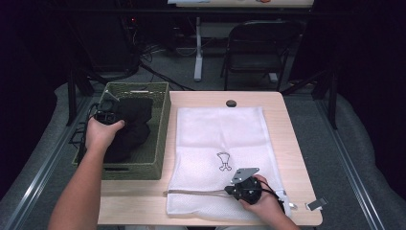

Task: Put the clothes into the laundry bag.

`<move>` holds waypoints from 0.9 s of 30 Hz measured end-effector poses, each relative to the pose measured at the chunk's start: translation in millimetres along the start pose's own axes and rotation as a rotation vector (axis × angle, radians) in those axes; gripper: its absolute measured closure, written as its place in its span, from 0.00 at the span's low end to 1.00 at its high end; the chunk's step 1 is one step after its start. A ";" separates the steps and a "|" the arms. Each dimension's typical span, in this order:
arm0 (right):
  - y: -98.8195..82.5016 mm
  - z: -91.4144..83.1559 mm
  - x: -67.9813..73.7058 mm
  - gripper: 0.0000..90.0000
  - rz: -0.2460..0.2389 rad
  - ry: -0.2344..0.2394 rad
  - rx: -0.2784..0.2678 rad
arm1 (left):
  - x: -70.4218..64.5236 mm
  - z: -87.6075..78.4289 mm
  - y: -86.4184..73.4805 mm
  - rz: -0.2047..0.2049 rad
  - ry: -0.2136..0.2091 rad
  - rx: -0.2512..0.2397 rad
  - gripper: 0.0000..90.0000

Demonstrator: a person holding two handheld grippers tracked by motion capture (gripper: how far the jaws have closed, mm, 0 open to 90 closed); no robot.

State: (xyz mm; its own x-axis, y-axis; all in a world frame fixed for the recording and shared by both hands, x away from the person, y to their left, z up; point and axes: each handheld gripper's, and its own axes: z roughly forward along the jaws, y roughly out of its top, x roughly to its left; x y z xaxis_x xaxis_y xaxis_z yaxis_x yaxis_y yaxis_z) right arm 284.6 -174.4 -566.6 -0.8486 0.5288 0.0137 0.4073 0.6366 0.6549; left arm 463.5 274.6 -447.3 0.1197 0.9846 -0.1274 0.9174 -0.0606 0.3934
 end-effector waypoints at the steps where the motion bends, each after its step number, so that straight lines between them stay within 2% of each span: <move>1: 0.0 -0.1 0.2 1.00 0.002 -0.001 0.000 | -0.4 -2.0 -0.2 0.002 -0.001 0.000 0.69; 7: 0.6 -0.4 -0.4 1.00 0.005 0.006 0.002 | -0.8 -9.8 -1.5 0.006 -0.025 -0.008 0.69; 13: 2.1 -1.7 -0.4 1.00 0.007 0.009 0.004 | -0.5 -13.9 -3.4 0.016 -0.022 -0.007 0.69; 22: 7.5 -5.8 -0.8 1.00 -0.006 0.018 0.009 | -5.1 -24.4 -4.9 0.045 -0.026 -0.010 0.69; 27: 12.1 -9.1 -2.7 1.00 0.006 0.032 -0.001 | -9.7 -28.9 -4.8 0.067 -0.031 -0.002 0.69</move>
State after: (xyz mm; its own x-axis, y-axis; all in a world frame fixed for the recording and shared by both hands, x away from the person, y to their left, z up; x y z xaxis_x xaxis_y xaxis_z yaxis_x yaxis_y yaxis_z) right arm 288.7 -173.2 -551.8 -0.8563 0.5147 0.0418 0.4122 0.6325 0.6558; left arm 447.0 270.2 -421.7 0.1925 0.9728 -0.1289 0.9062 -0.1258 0.4037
